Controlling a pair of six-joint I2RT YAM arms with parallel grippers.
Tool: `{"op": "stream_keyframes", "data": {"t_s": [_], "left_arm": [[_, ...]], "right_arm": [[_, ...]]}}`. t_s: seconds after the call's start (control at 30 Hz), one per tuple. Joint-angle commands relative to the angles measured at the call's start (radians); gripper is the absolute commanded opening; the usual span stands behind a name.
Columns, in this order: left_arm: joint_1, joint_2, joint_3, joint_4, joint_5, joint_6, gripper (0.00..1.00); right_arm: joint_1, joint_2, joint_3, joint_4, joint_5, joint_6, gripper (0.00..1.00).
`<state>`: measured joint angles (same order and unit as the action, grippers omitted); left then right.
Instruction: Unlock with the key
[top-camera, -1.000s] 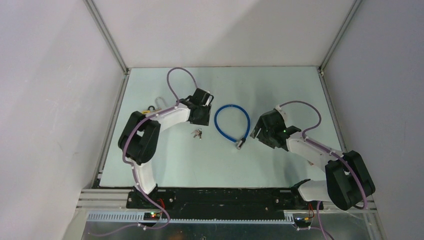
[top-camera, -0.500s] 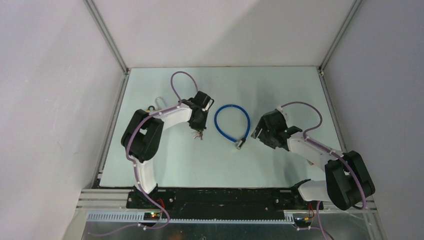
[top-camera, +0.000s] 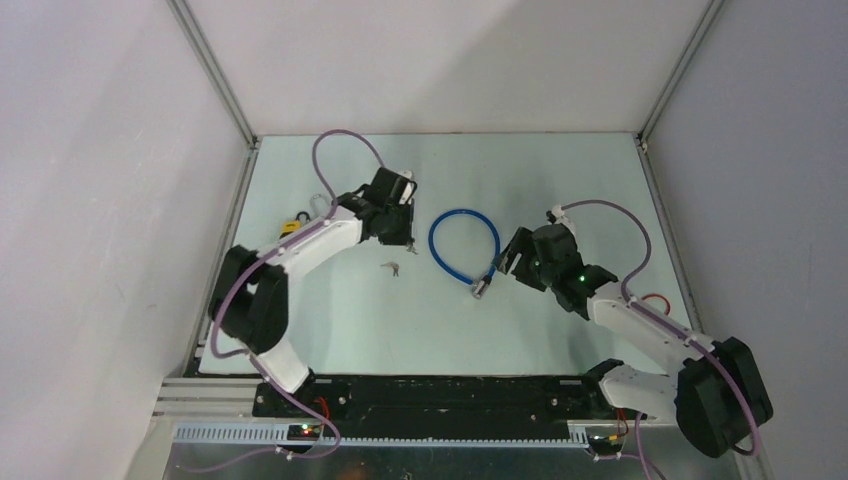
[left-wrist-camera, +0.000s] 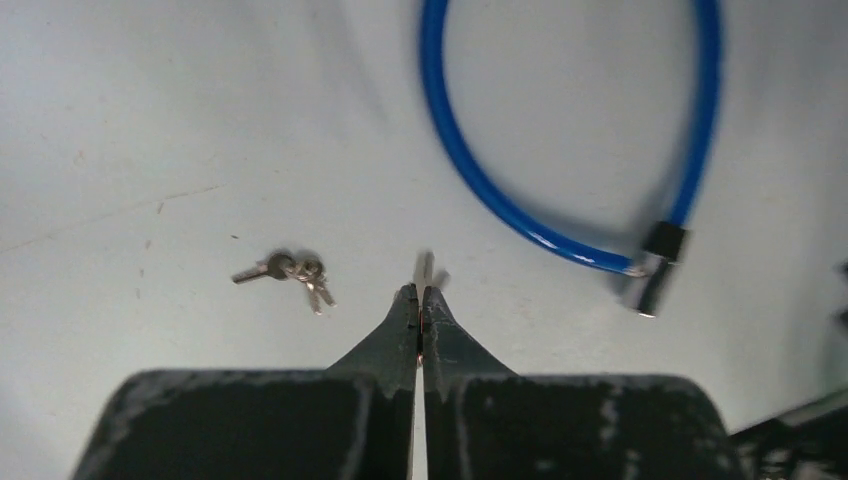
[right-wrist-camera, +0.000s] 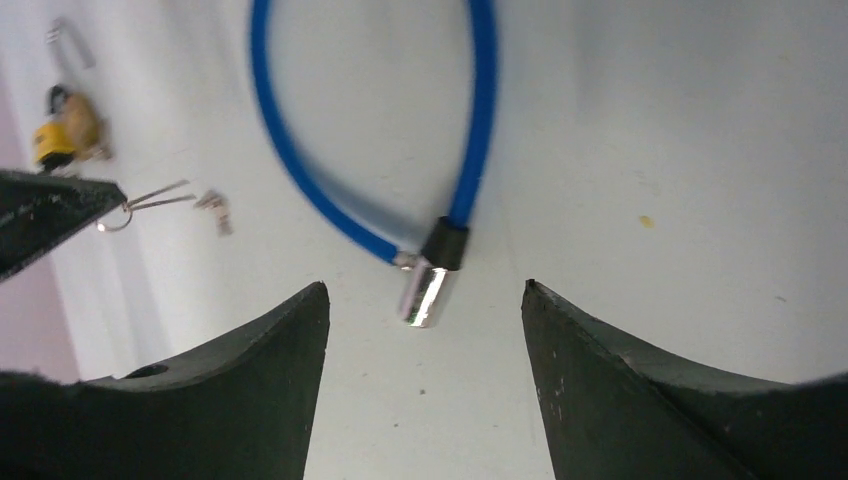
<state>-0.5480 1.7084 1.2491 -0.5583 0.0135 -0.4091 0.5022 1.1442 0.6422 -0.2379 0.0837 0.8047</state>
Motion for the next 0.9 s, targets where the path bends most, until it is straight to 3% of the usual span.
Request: {"op": "stream_keyframes", "data": {"t_s": [0.0, 0.17, 0.47, 0.6, 0.73, 0.87], "left_arm": [[-0.004, -0.153, -0.046, 0.076, 0.072, -0.129, 0.0], [-0.013, -0.292, -0.113, 0.135, 0.102, -0.179, 0.0], [-0.11, -0.421, -0.156, 0.195, 0.117, -0.137, 0.0], [-0.129, -0.456, -0.167, 0.208, 0.127, -0.158, 0.0], [-0.146, -0.484, -0.177, 0.219, 0.134, -0.182, 0.0], [-0.162, -0.509, -0.189, 0.225, 0.137, -0.205, 0.0]], "right_arm": [[0.058, -0.079, -0.047, 0.205, -0.049, -0.048, 0.72], [0.092, -0.114, -0.085, 0.344, -0.108, -0.051, 0.69], [0.098, -0.072, -0.084, 0.524, -0.261, 0.139, 0.68], [0.125, -0.052, -0.085, 0.617, -0.326, 0.043, 0.66], [0.148, -0.054, -0.112, 0.707, -0.375, -0.161, 0.63], [0.148, -0.056, -0.183, 0.891, -0.469, -0.288, 0.61]]}}
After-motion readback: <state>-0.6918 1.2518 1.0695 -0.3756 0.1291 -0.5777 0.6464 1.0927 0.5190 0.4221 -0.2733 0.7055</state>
